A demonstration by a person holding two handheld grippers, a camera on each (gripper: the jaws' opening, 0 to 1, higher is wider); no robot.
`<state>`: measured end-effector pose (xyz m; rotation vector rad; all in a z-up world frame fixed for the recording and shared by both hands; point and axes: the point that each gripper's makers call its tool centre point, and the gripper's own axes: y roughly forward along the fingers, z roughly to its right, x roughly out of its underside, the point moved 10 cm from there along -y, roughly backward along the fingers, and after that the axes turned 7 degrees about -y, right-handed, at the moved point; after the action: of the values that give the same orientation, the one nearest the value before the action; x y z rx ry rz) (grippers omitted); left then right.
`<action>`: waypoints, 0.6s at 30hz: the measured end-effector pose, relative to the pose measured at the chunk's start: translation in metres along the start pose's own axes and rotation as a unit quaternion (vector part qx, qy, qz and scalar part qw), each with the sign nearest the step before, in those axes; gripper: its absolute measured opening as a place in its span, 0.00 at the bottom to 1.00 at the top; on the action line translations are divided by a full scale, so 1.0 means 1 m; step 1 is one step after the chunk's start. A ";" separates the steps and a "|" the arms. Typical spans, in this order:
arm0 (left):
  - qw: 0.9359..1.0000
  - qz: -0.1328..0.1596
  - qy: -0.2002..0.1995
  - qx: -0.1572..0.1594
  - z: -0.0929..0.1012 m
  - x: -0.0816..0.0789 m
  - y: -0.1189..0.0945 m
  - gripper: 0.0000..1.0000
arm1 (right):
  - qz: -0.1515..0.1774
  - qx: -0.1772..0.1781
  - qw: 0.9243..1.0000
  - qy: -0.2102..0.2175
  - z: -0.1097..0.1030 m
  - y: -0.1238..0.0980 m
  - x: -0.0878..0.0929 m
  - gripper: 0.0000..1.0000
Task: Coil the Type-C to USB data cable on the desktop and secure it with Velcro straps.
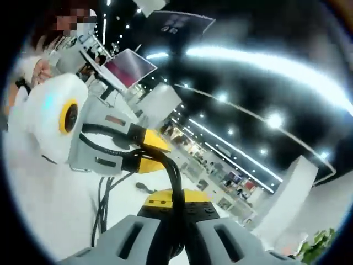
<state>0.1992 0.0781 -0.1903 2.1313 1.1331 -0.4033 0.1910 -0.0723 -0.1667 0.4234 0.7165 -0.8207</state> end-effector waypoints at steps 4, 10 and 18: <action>1.000 -0.026 -0.011 0.009 0.001 0.010 0.005 0.17 | 0.014 -0.055 0.989 0.133 0.003 0.002 0.008 0.02; 0.997 -0.058 -0.026 0.032 0.007 0.023 0.008 0.15 | 0.019 -0.120 0.946 0.300 0.002 0.009 0.030 0.02; 0.982 -0.125 -0.052 0.130 0.016 0.030 0.001 0.07 | 0.018 -0.163 0.904 0.394 -0.010 0.014 0.067 0.02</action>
<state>0.2183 0.0853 -0.2177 2.1628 1.3526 -0.8077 0.2291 -0.0922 -0.2214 0.4600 1.5708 -0.4543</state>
